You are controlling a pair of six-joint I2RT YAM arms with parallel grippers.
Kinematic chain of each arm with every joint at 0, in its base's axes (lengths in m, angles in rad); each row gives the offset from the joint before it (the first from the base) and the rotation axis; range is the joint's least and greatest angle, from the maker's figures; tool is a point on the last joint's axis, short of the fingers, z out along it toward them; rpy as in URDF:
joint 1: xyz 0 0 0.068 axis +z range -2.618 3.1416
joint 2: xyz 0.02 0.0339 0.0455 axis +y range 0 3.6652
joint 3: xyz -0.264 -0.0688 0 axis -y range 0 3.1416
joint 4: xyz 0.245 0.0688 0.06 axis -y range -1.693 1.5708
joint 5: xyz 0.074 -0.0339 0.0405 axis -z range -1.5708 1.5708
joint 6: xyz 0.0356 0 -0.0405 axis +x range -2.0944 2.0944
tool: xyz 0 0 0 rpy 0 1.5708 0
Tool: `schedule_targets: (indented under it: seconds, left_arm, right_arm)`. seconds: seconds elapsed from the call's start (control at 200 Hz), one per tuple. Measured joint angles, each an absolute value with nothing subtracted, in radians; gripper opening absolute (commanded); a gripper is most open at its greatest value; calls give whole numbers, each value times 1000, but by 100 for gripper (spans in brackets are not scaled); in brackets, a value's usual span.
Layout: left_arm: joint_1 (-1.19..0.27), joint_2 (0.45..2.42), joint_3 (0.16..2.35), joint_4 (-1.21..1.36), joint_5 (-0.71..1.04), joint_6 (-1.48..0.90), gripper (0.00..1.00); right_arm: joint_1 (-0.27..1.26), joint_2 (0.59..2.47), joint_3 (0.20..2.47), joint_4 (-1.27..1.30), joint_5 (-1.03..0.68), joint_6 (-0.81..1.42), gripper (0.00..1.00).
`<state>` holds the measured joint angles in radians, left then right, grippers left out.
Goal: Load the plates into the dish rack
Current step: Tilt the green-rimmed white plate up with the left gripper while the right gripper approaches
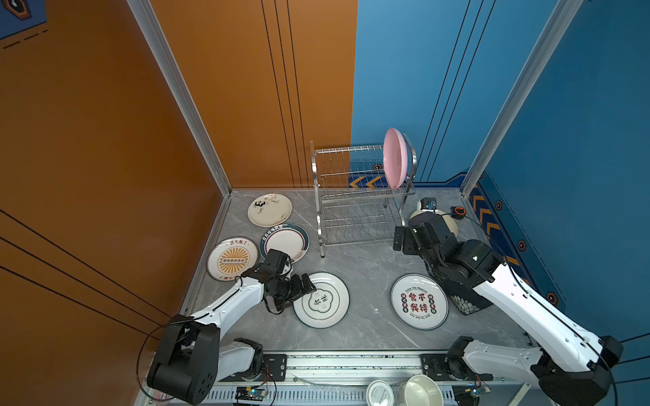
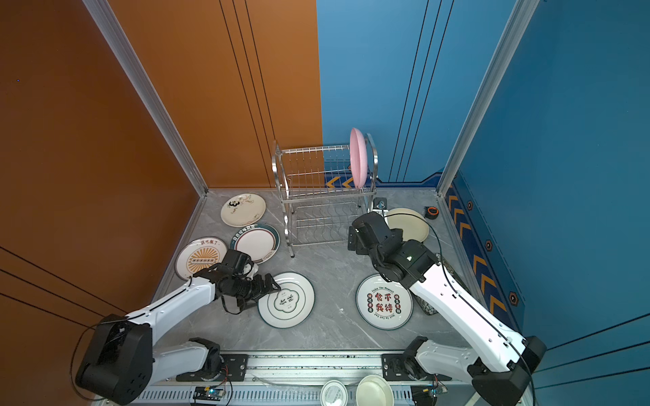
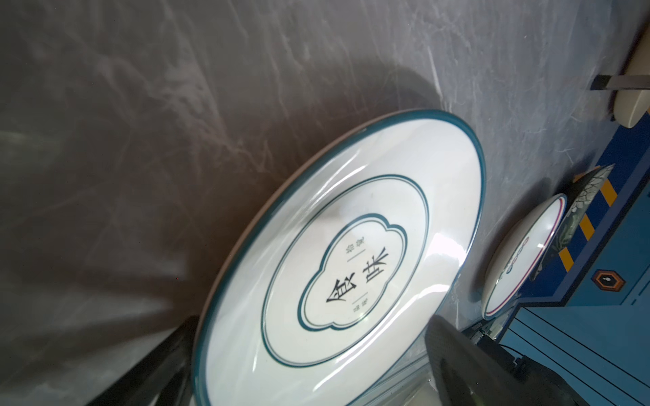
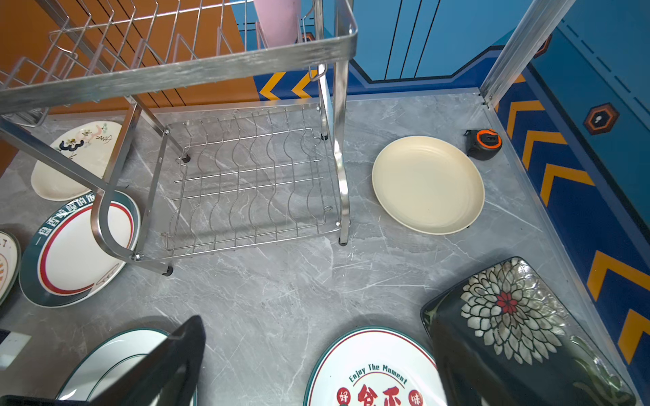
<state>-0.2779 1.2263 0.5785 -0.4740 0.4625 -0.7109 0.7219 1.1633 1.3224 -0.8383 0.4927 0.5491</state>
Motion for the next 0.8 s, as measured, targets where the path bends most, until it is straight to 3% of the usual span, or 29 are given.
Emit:
schedule_targets:
  seconds: [0.245,0.335,0.5,0.801]
  left_arm:
    - [-229,1128,489,-470,476,-707,87]
    - [-228,1126,488,-466,476,-702,74]
    - [-228,1140,464,-420,479,-699,60]
    - [-227,1149,408,-304,499,-715,44]
  right_arm:
    - [714,1161,1287,-826,398,558,100]
    - [695,1160,1274,-825,357,558,100]
    - [636,1146,1259,-807,284,556,100]
    - [529,1107,1201,-791,88,551,100]
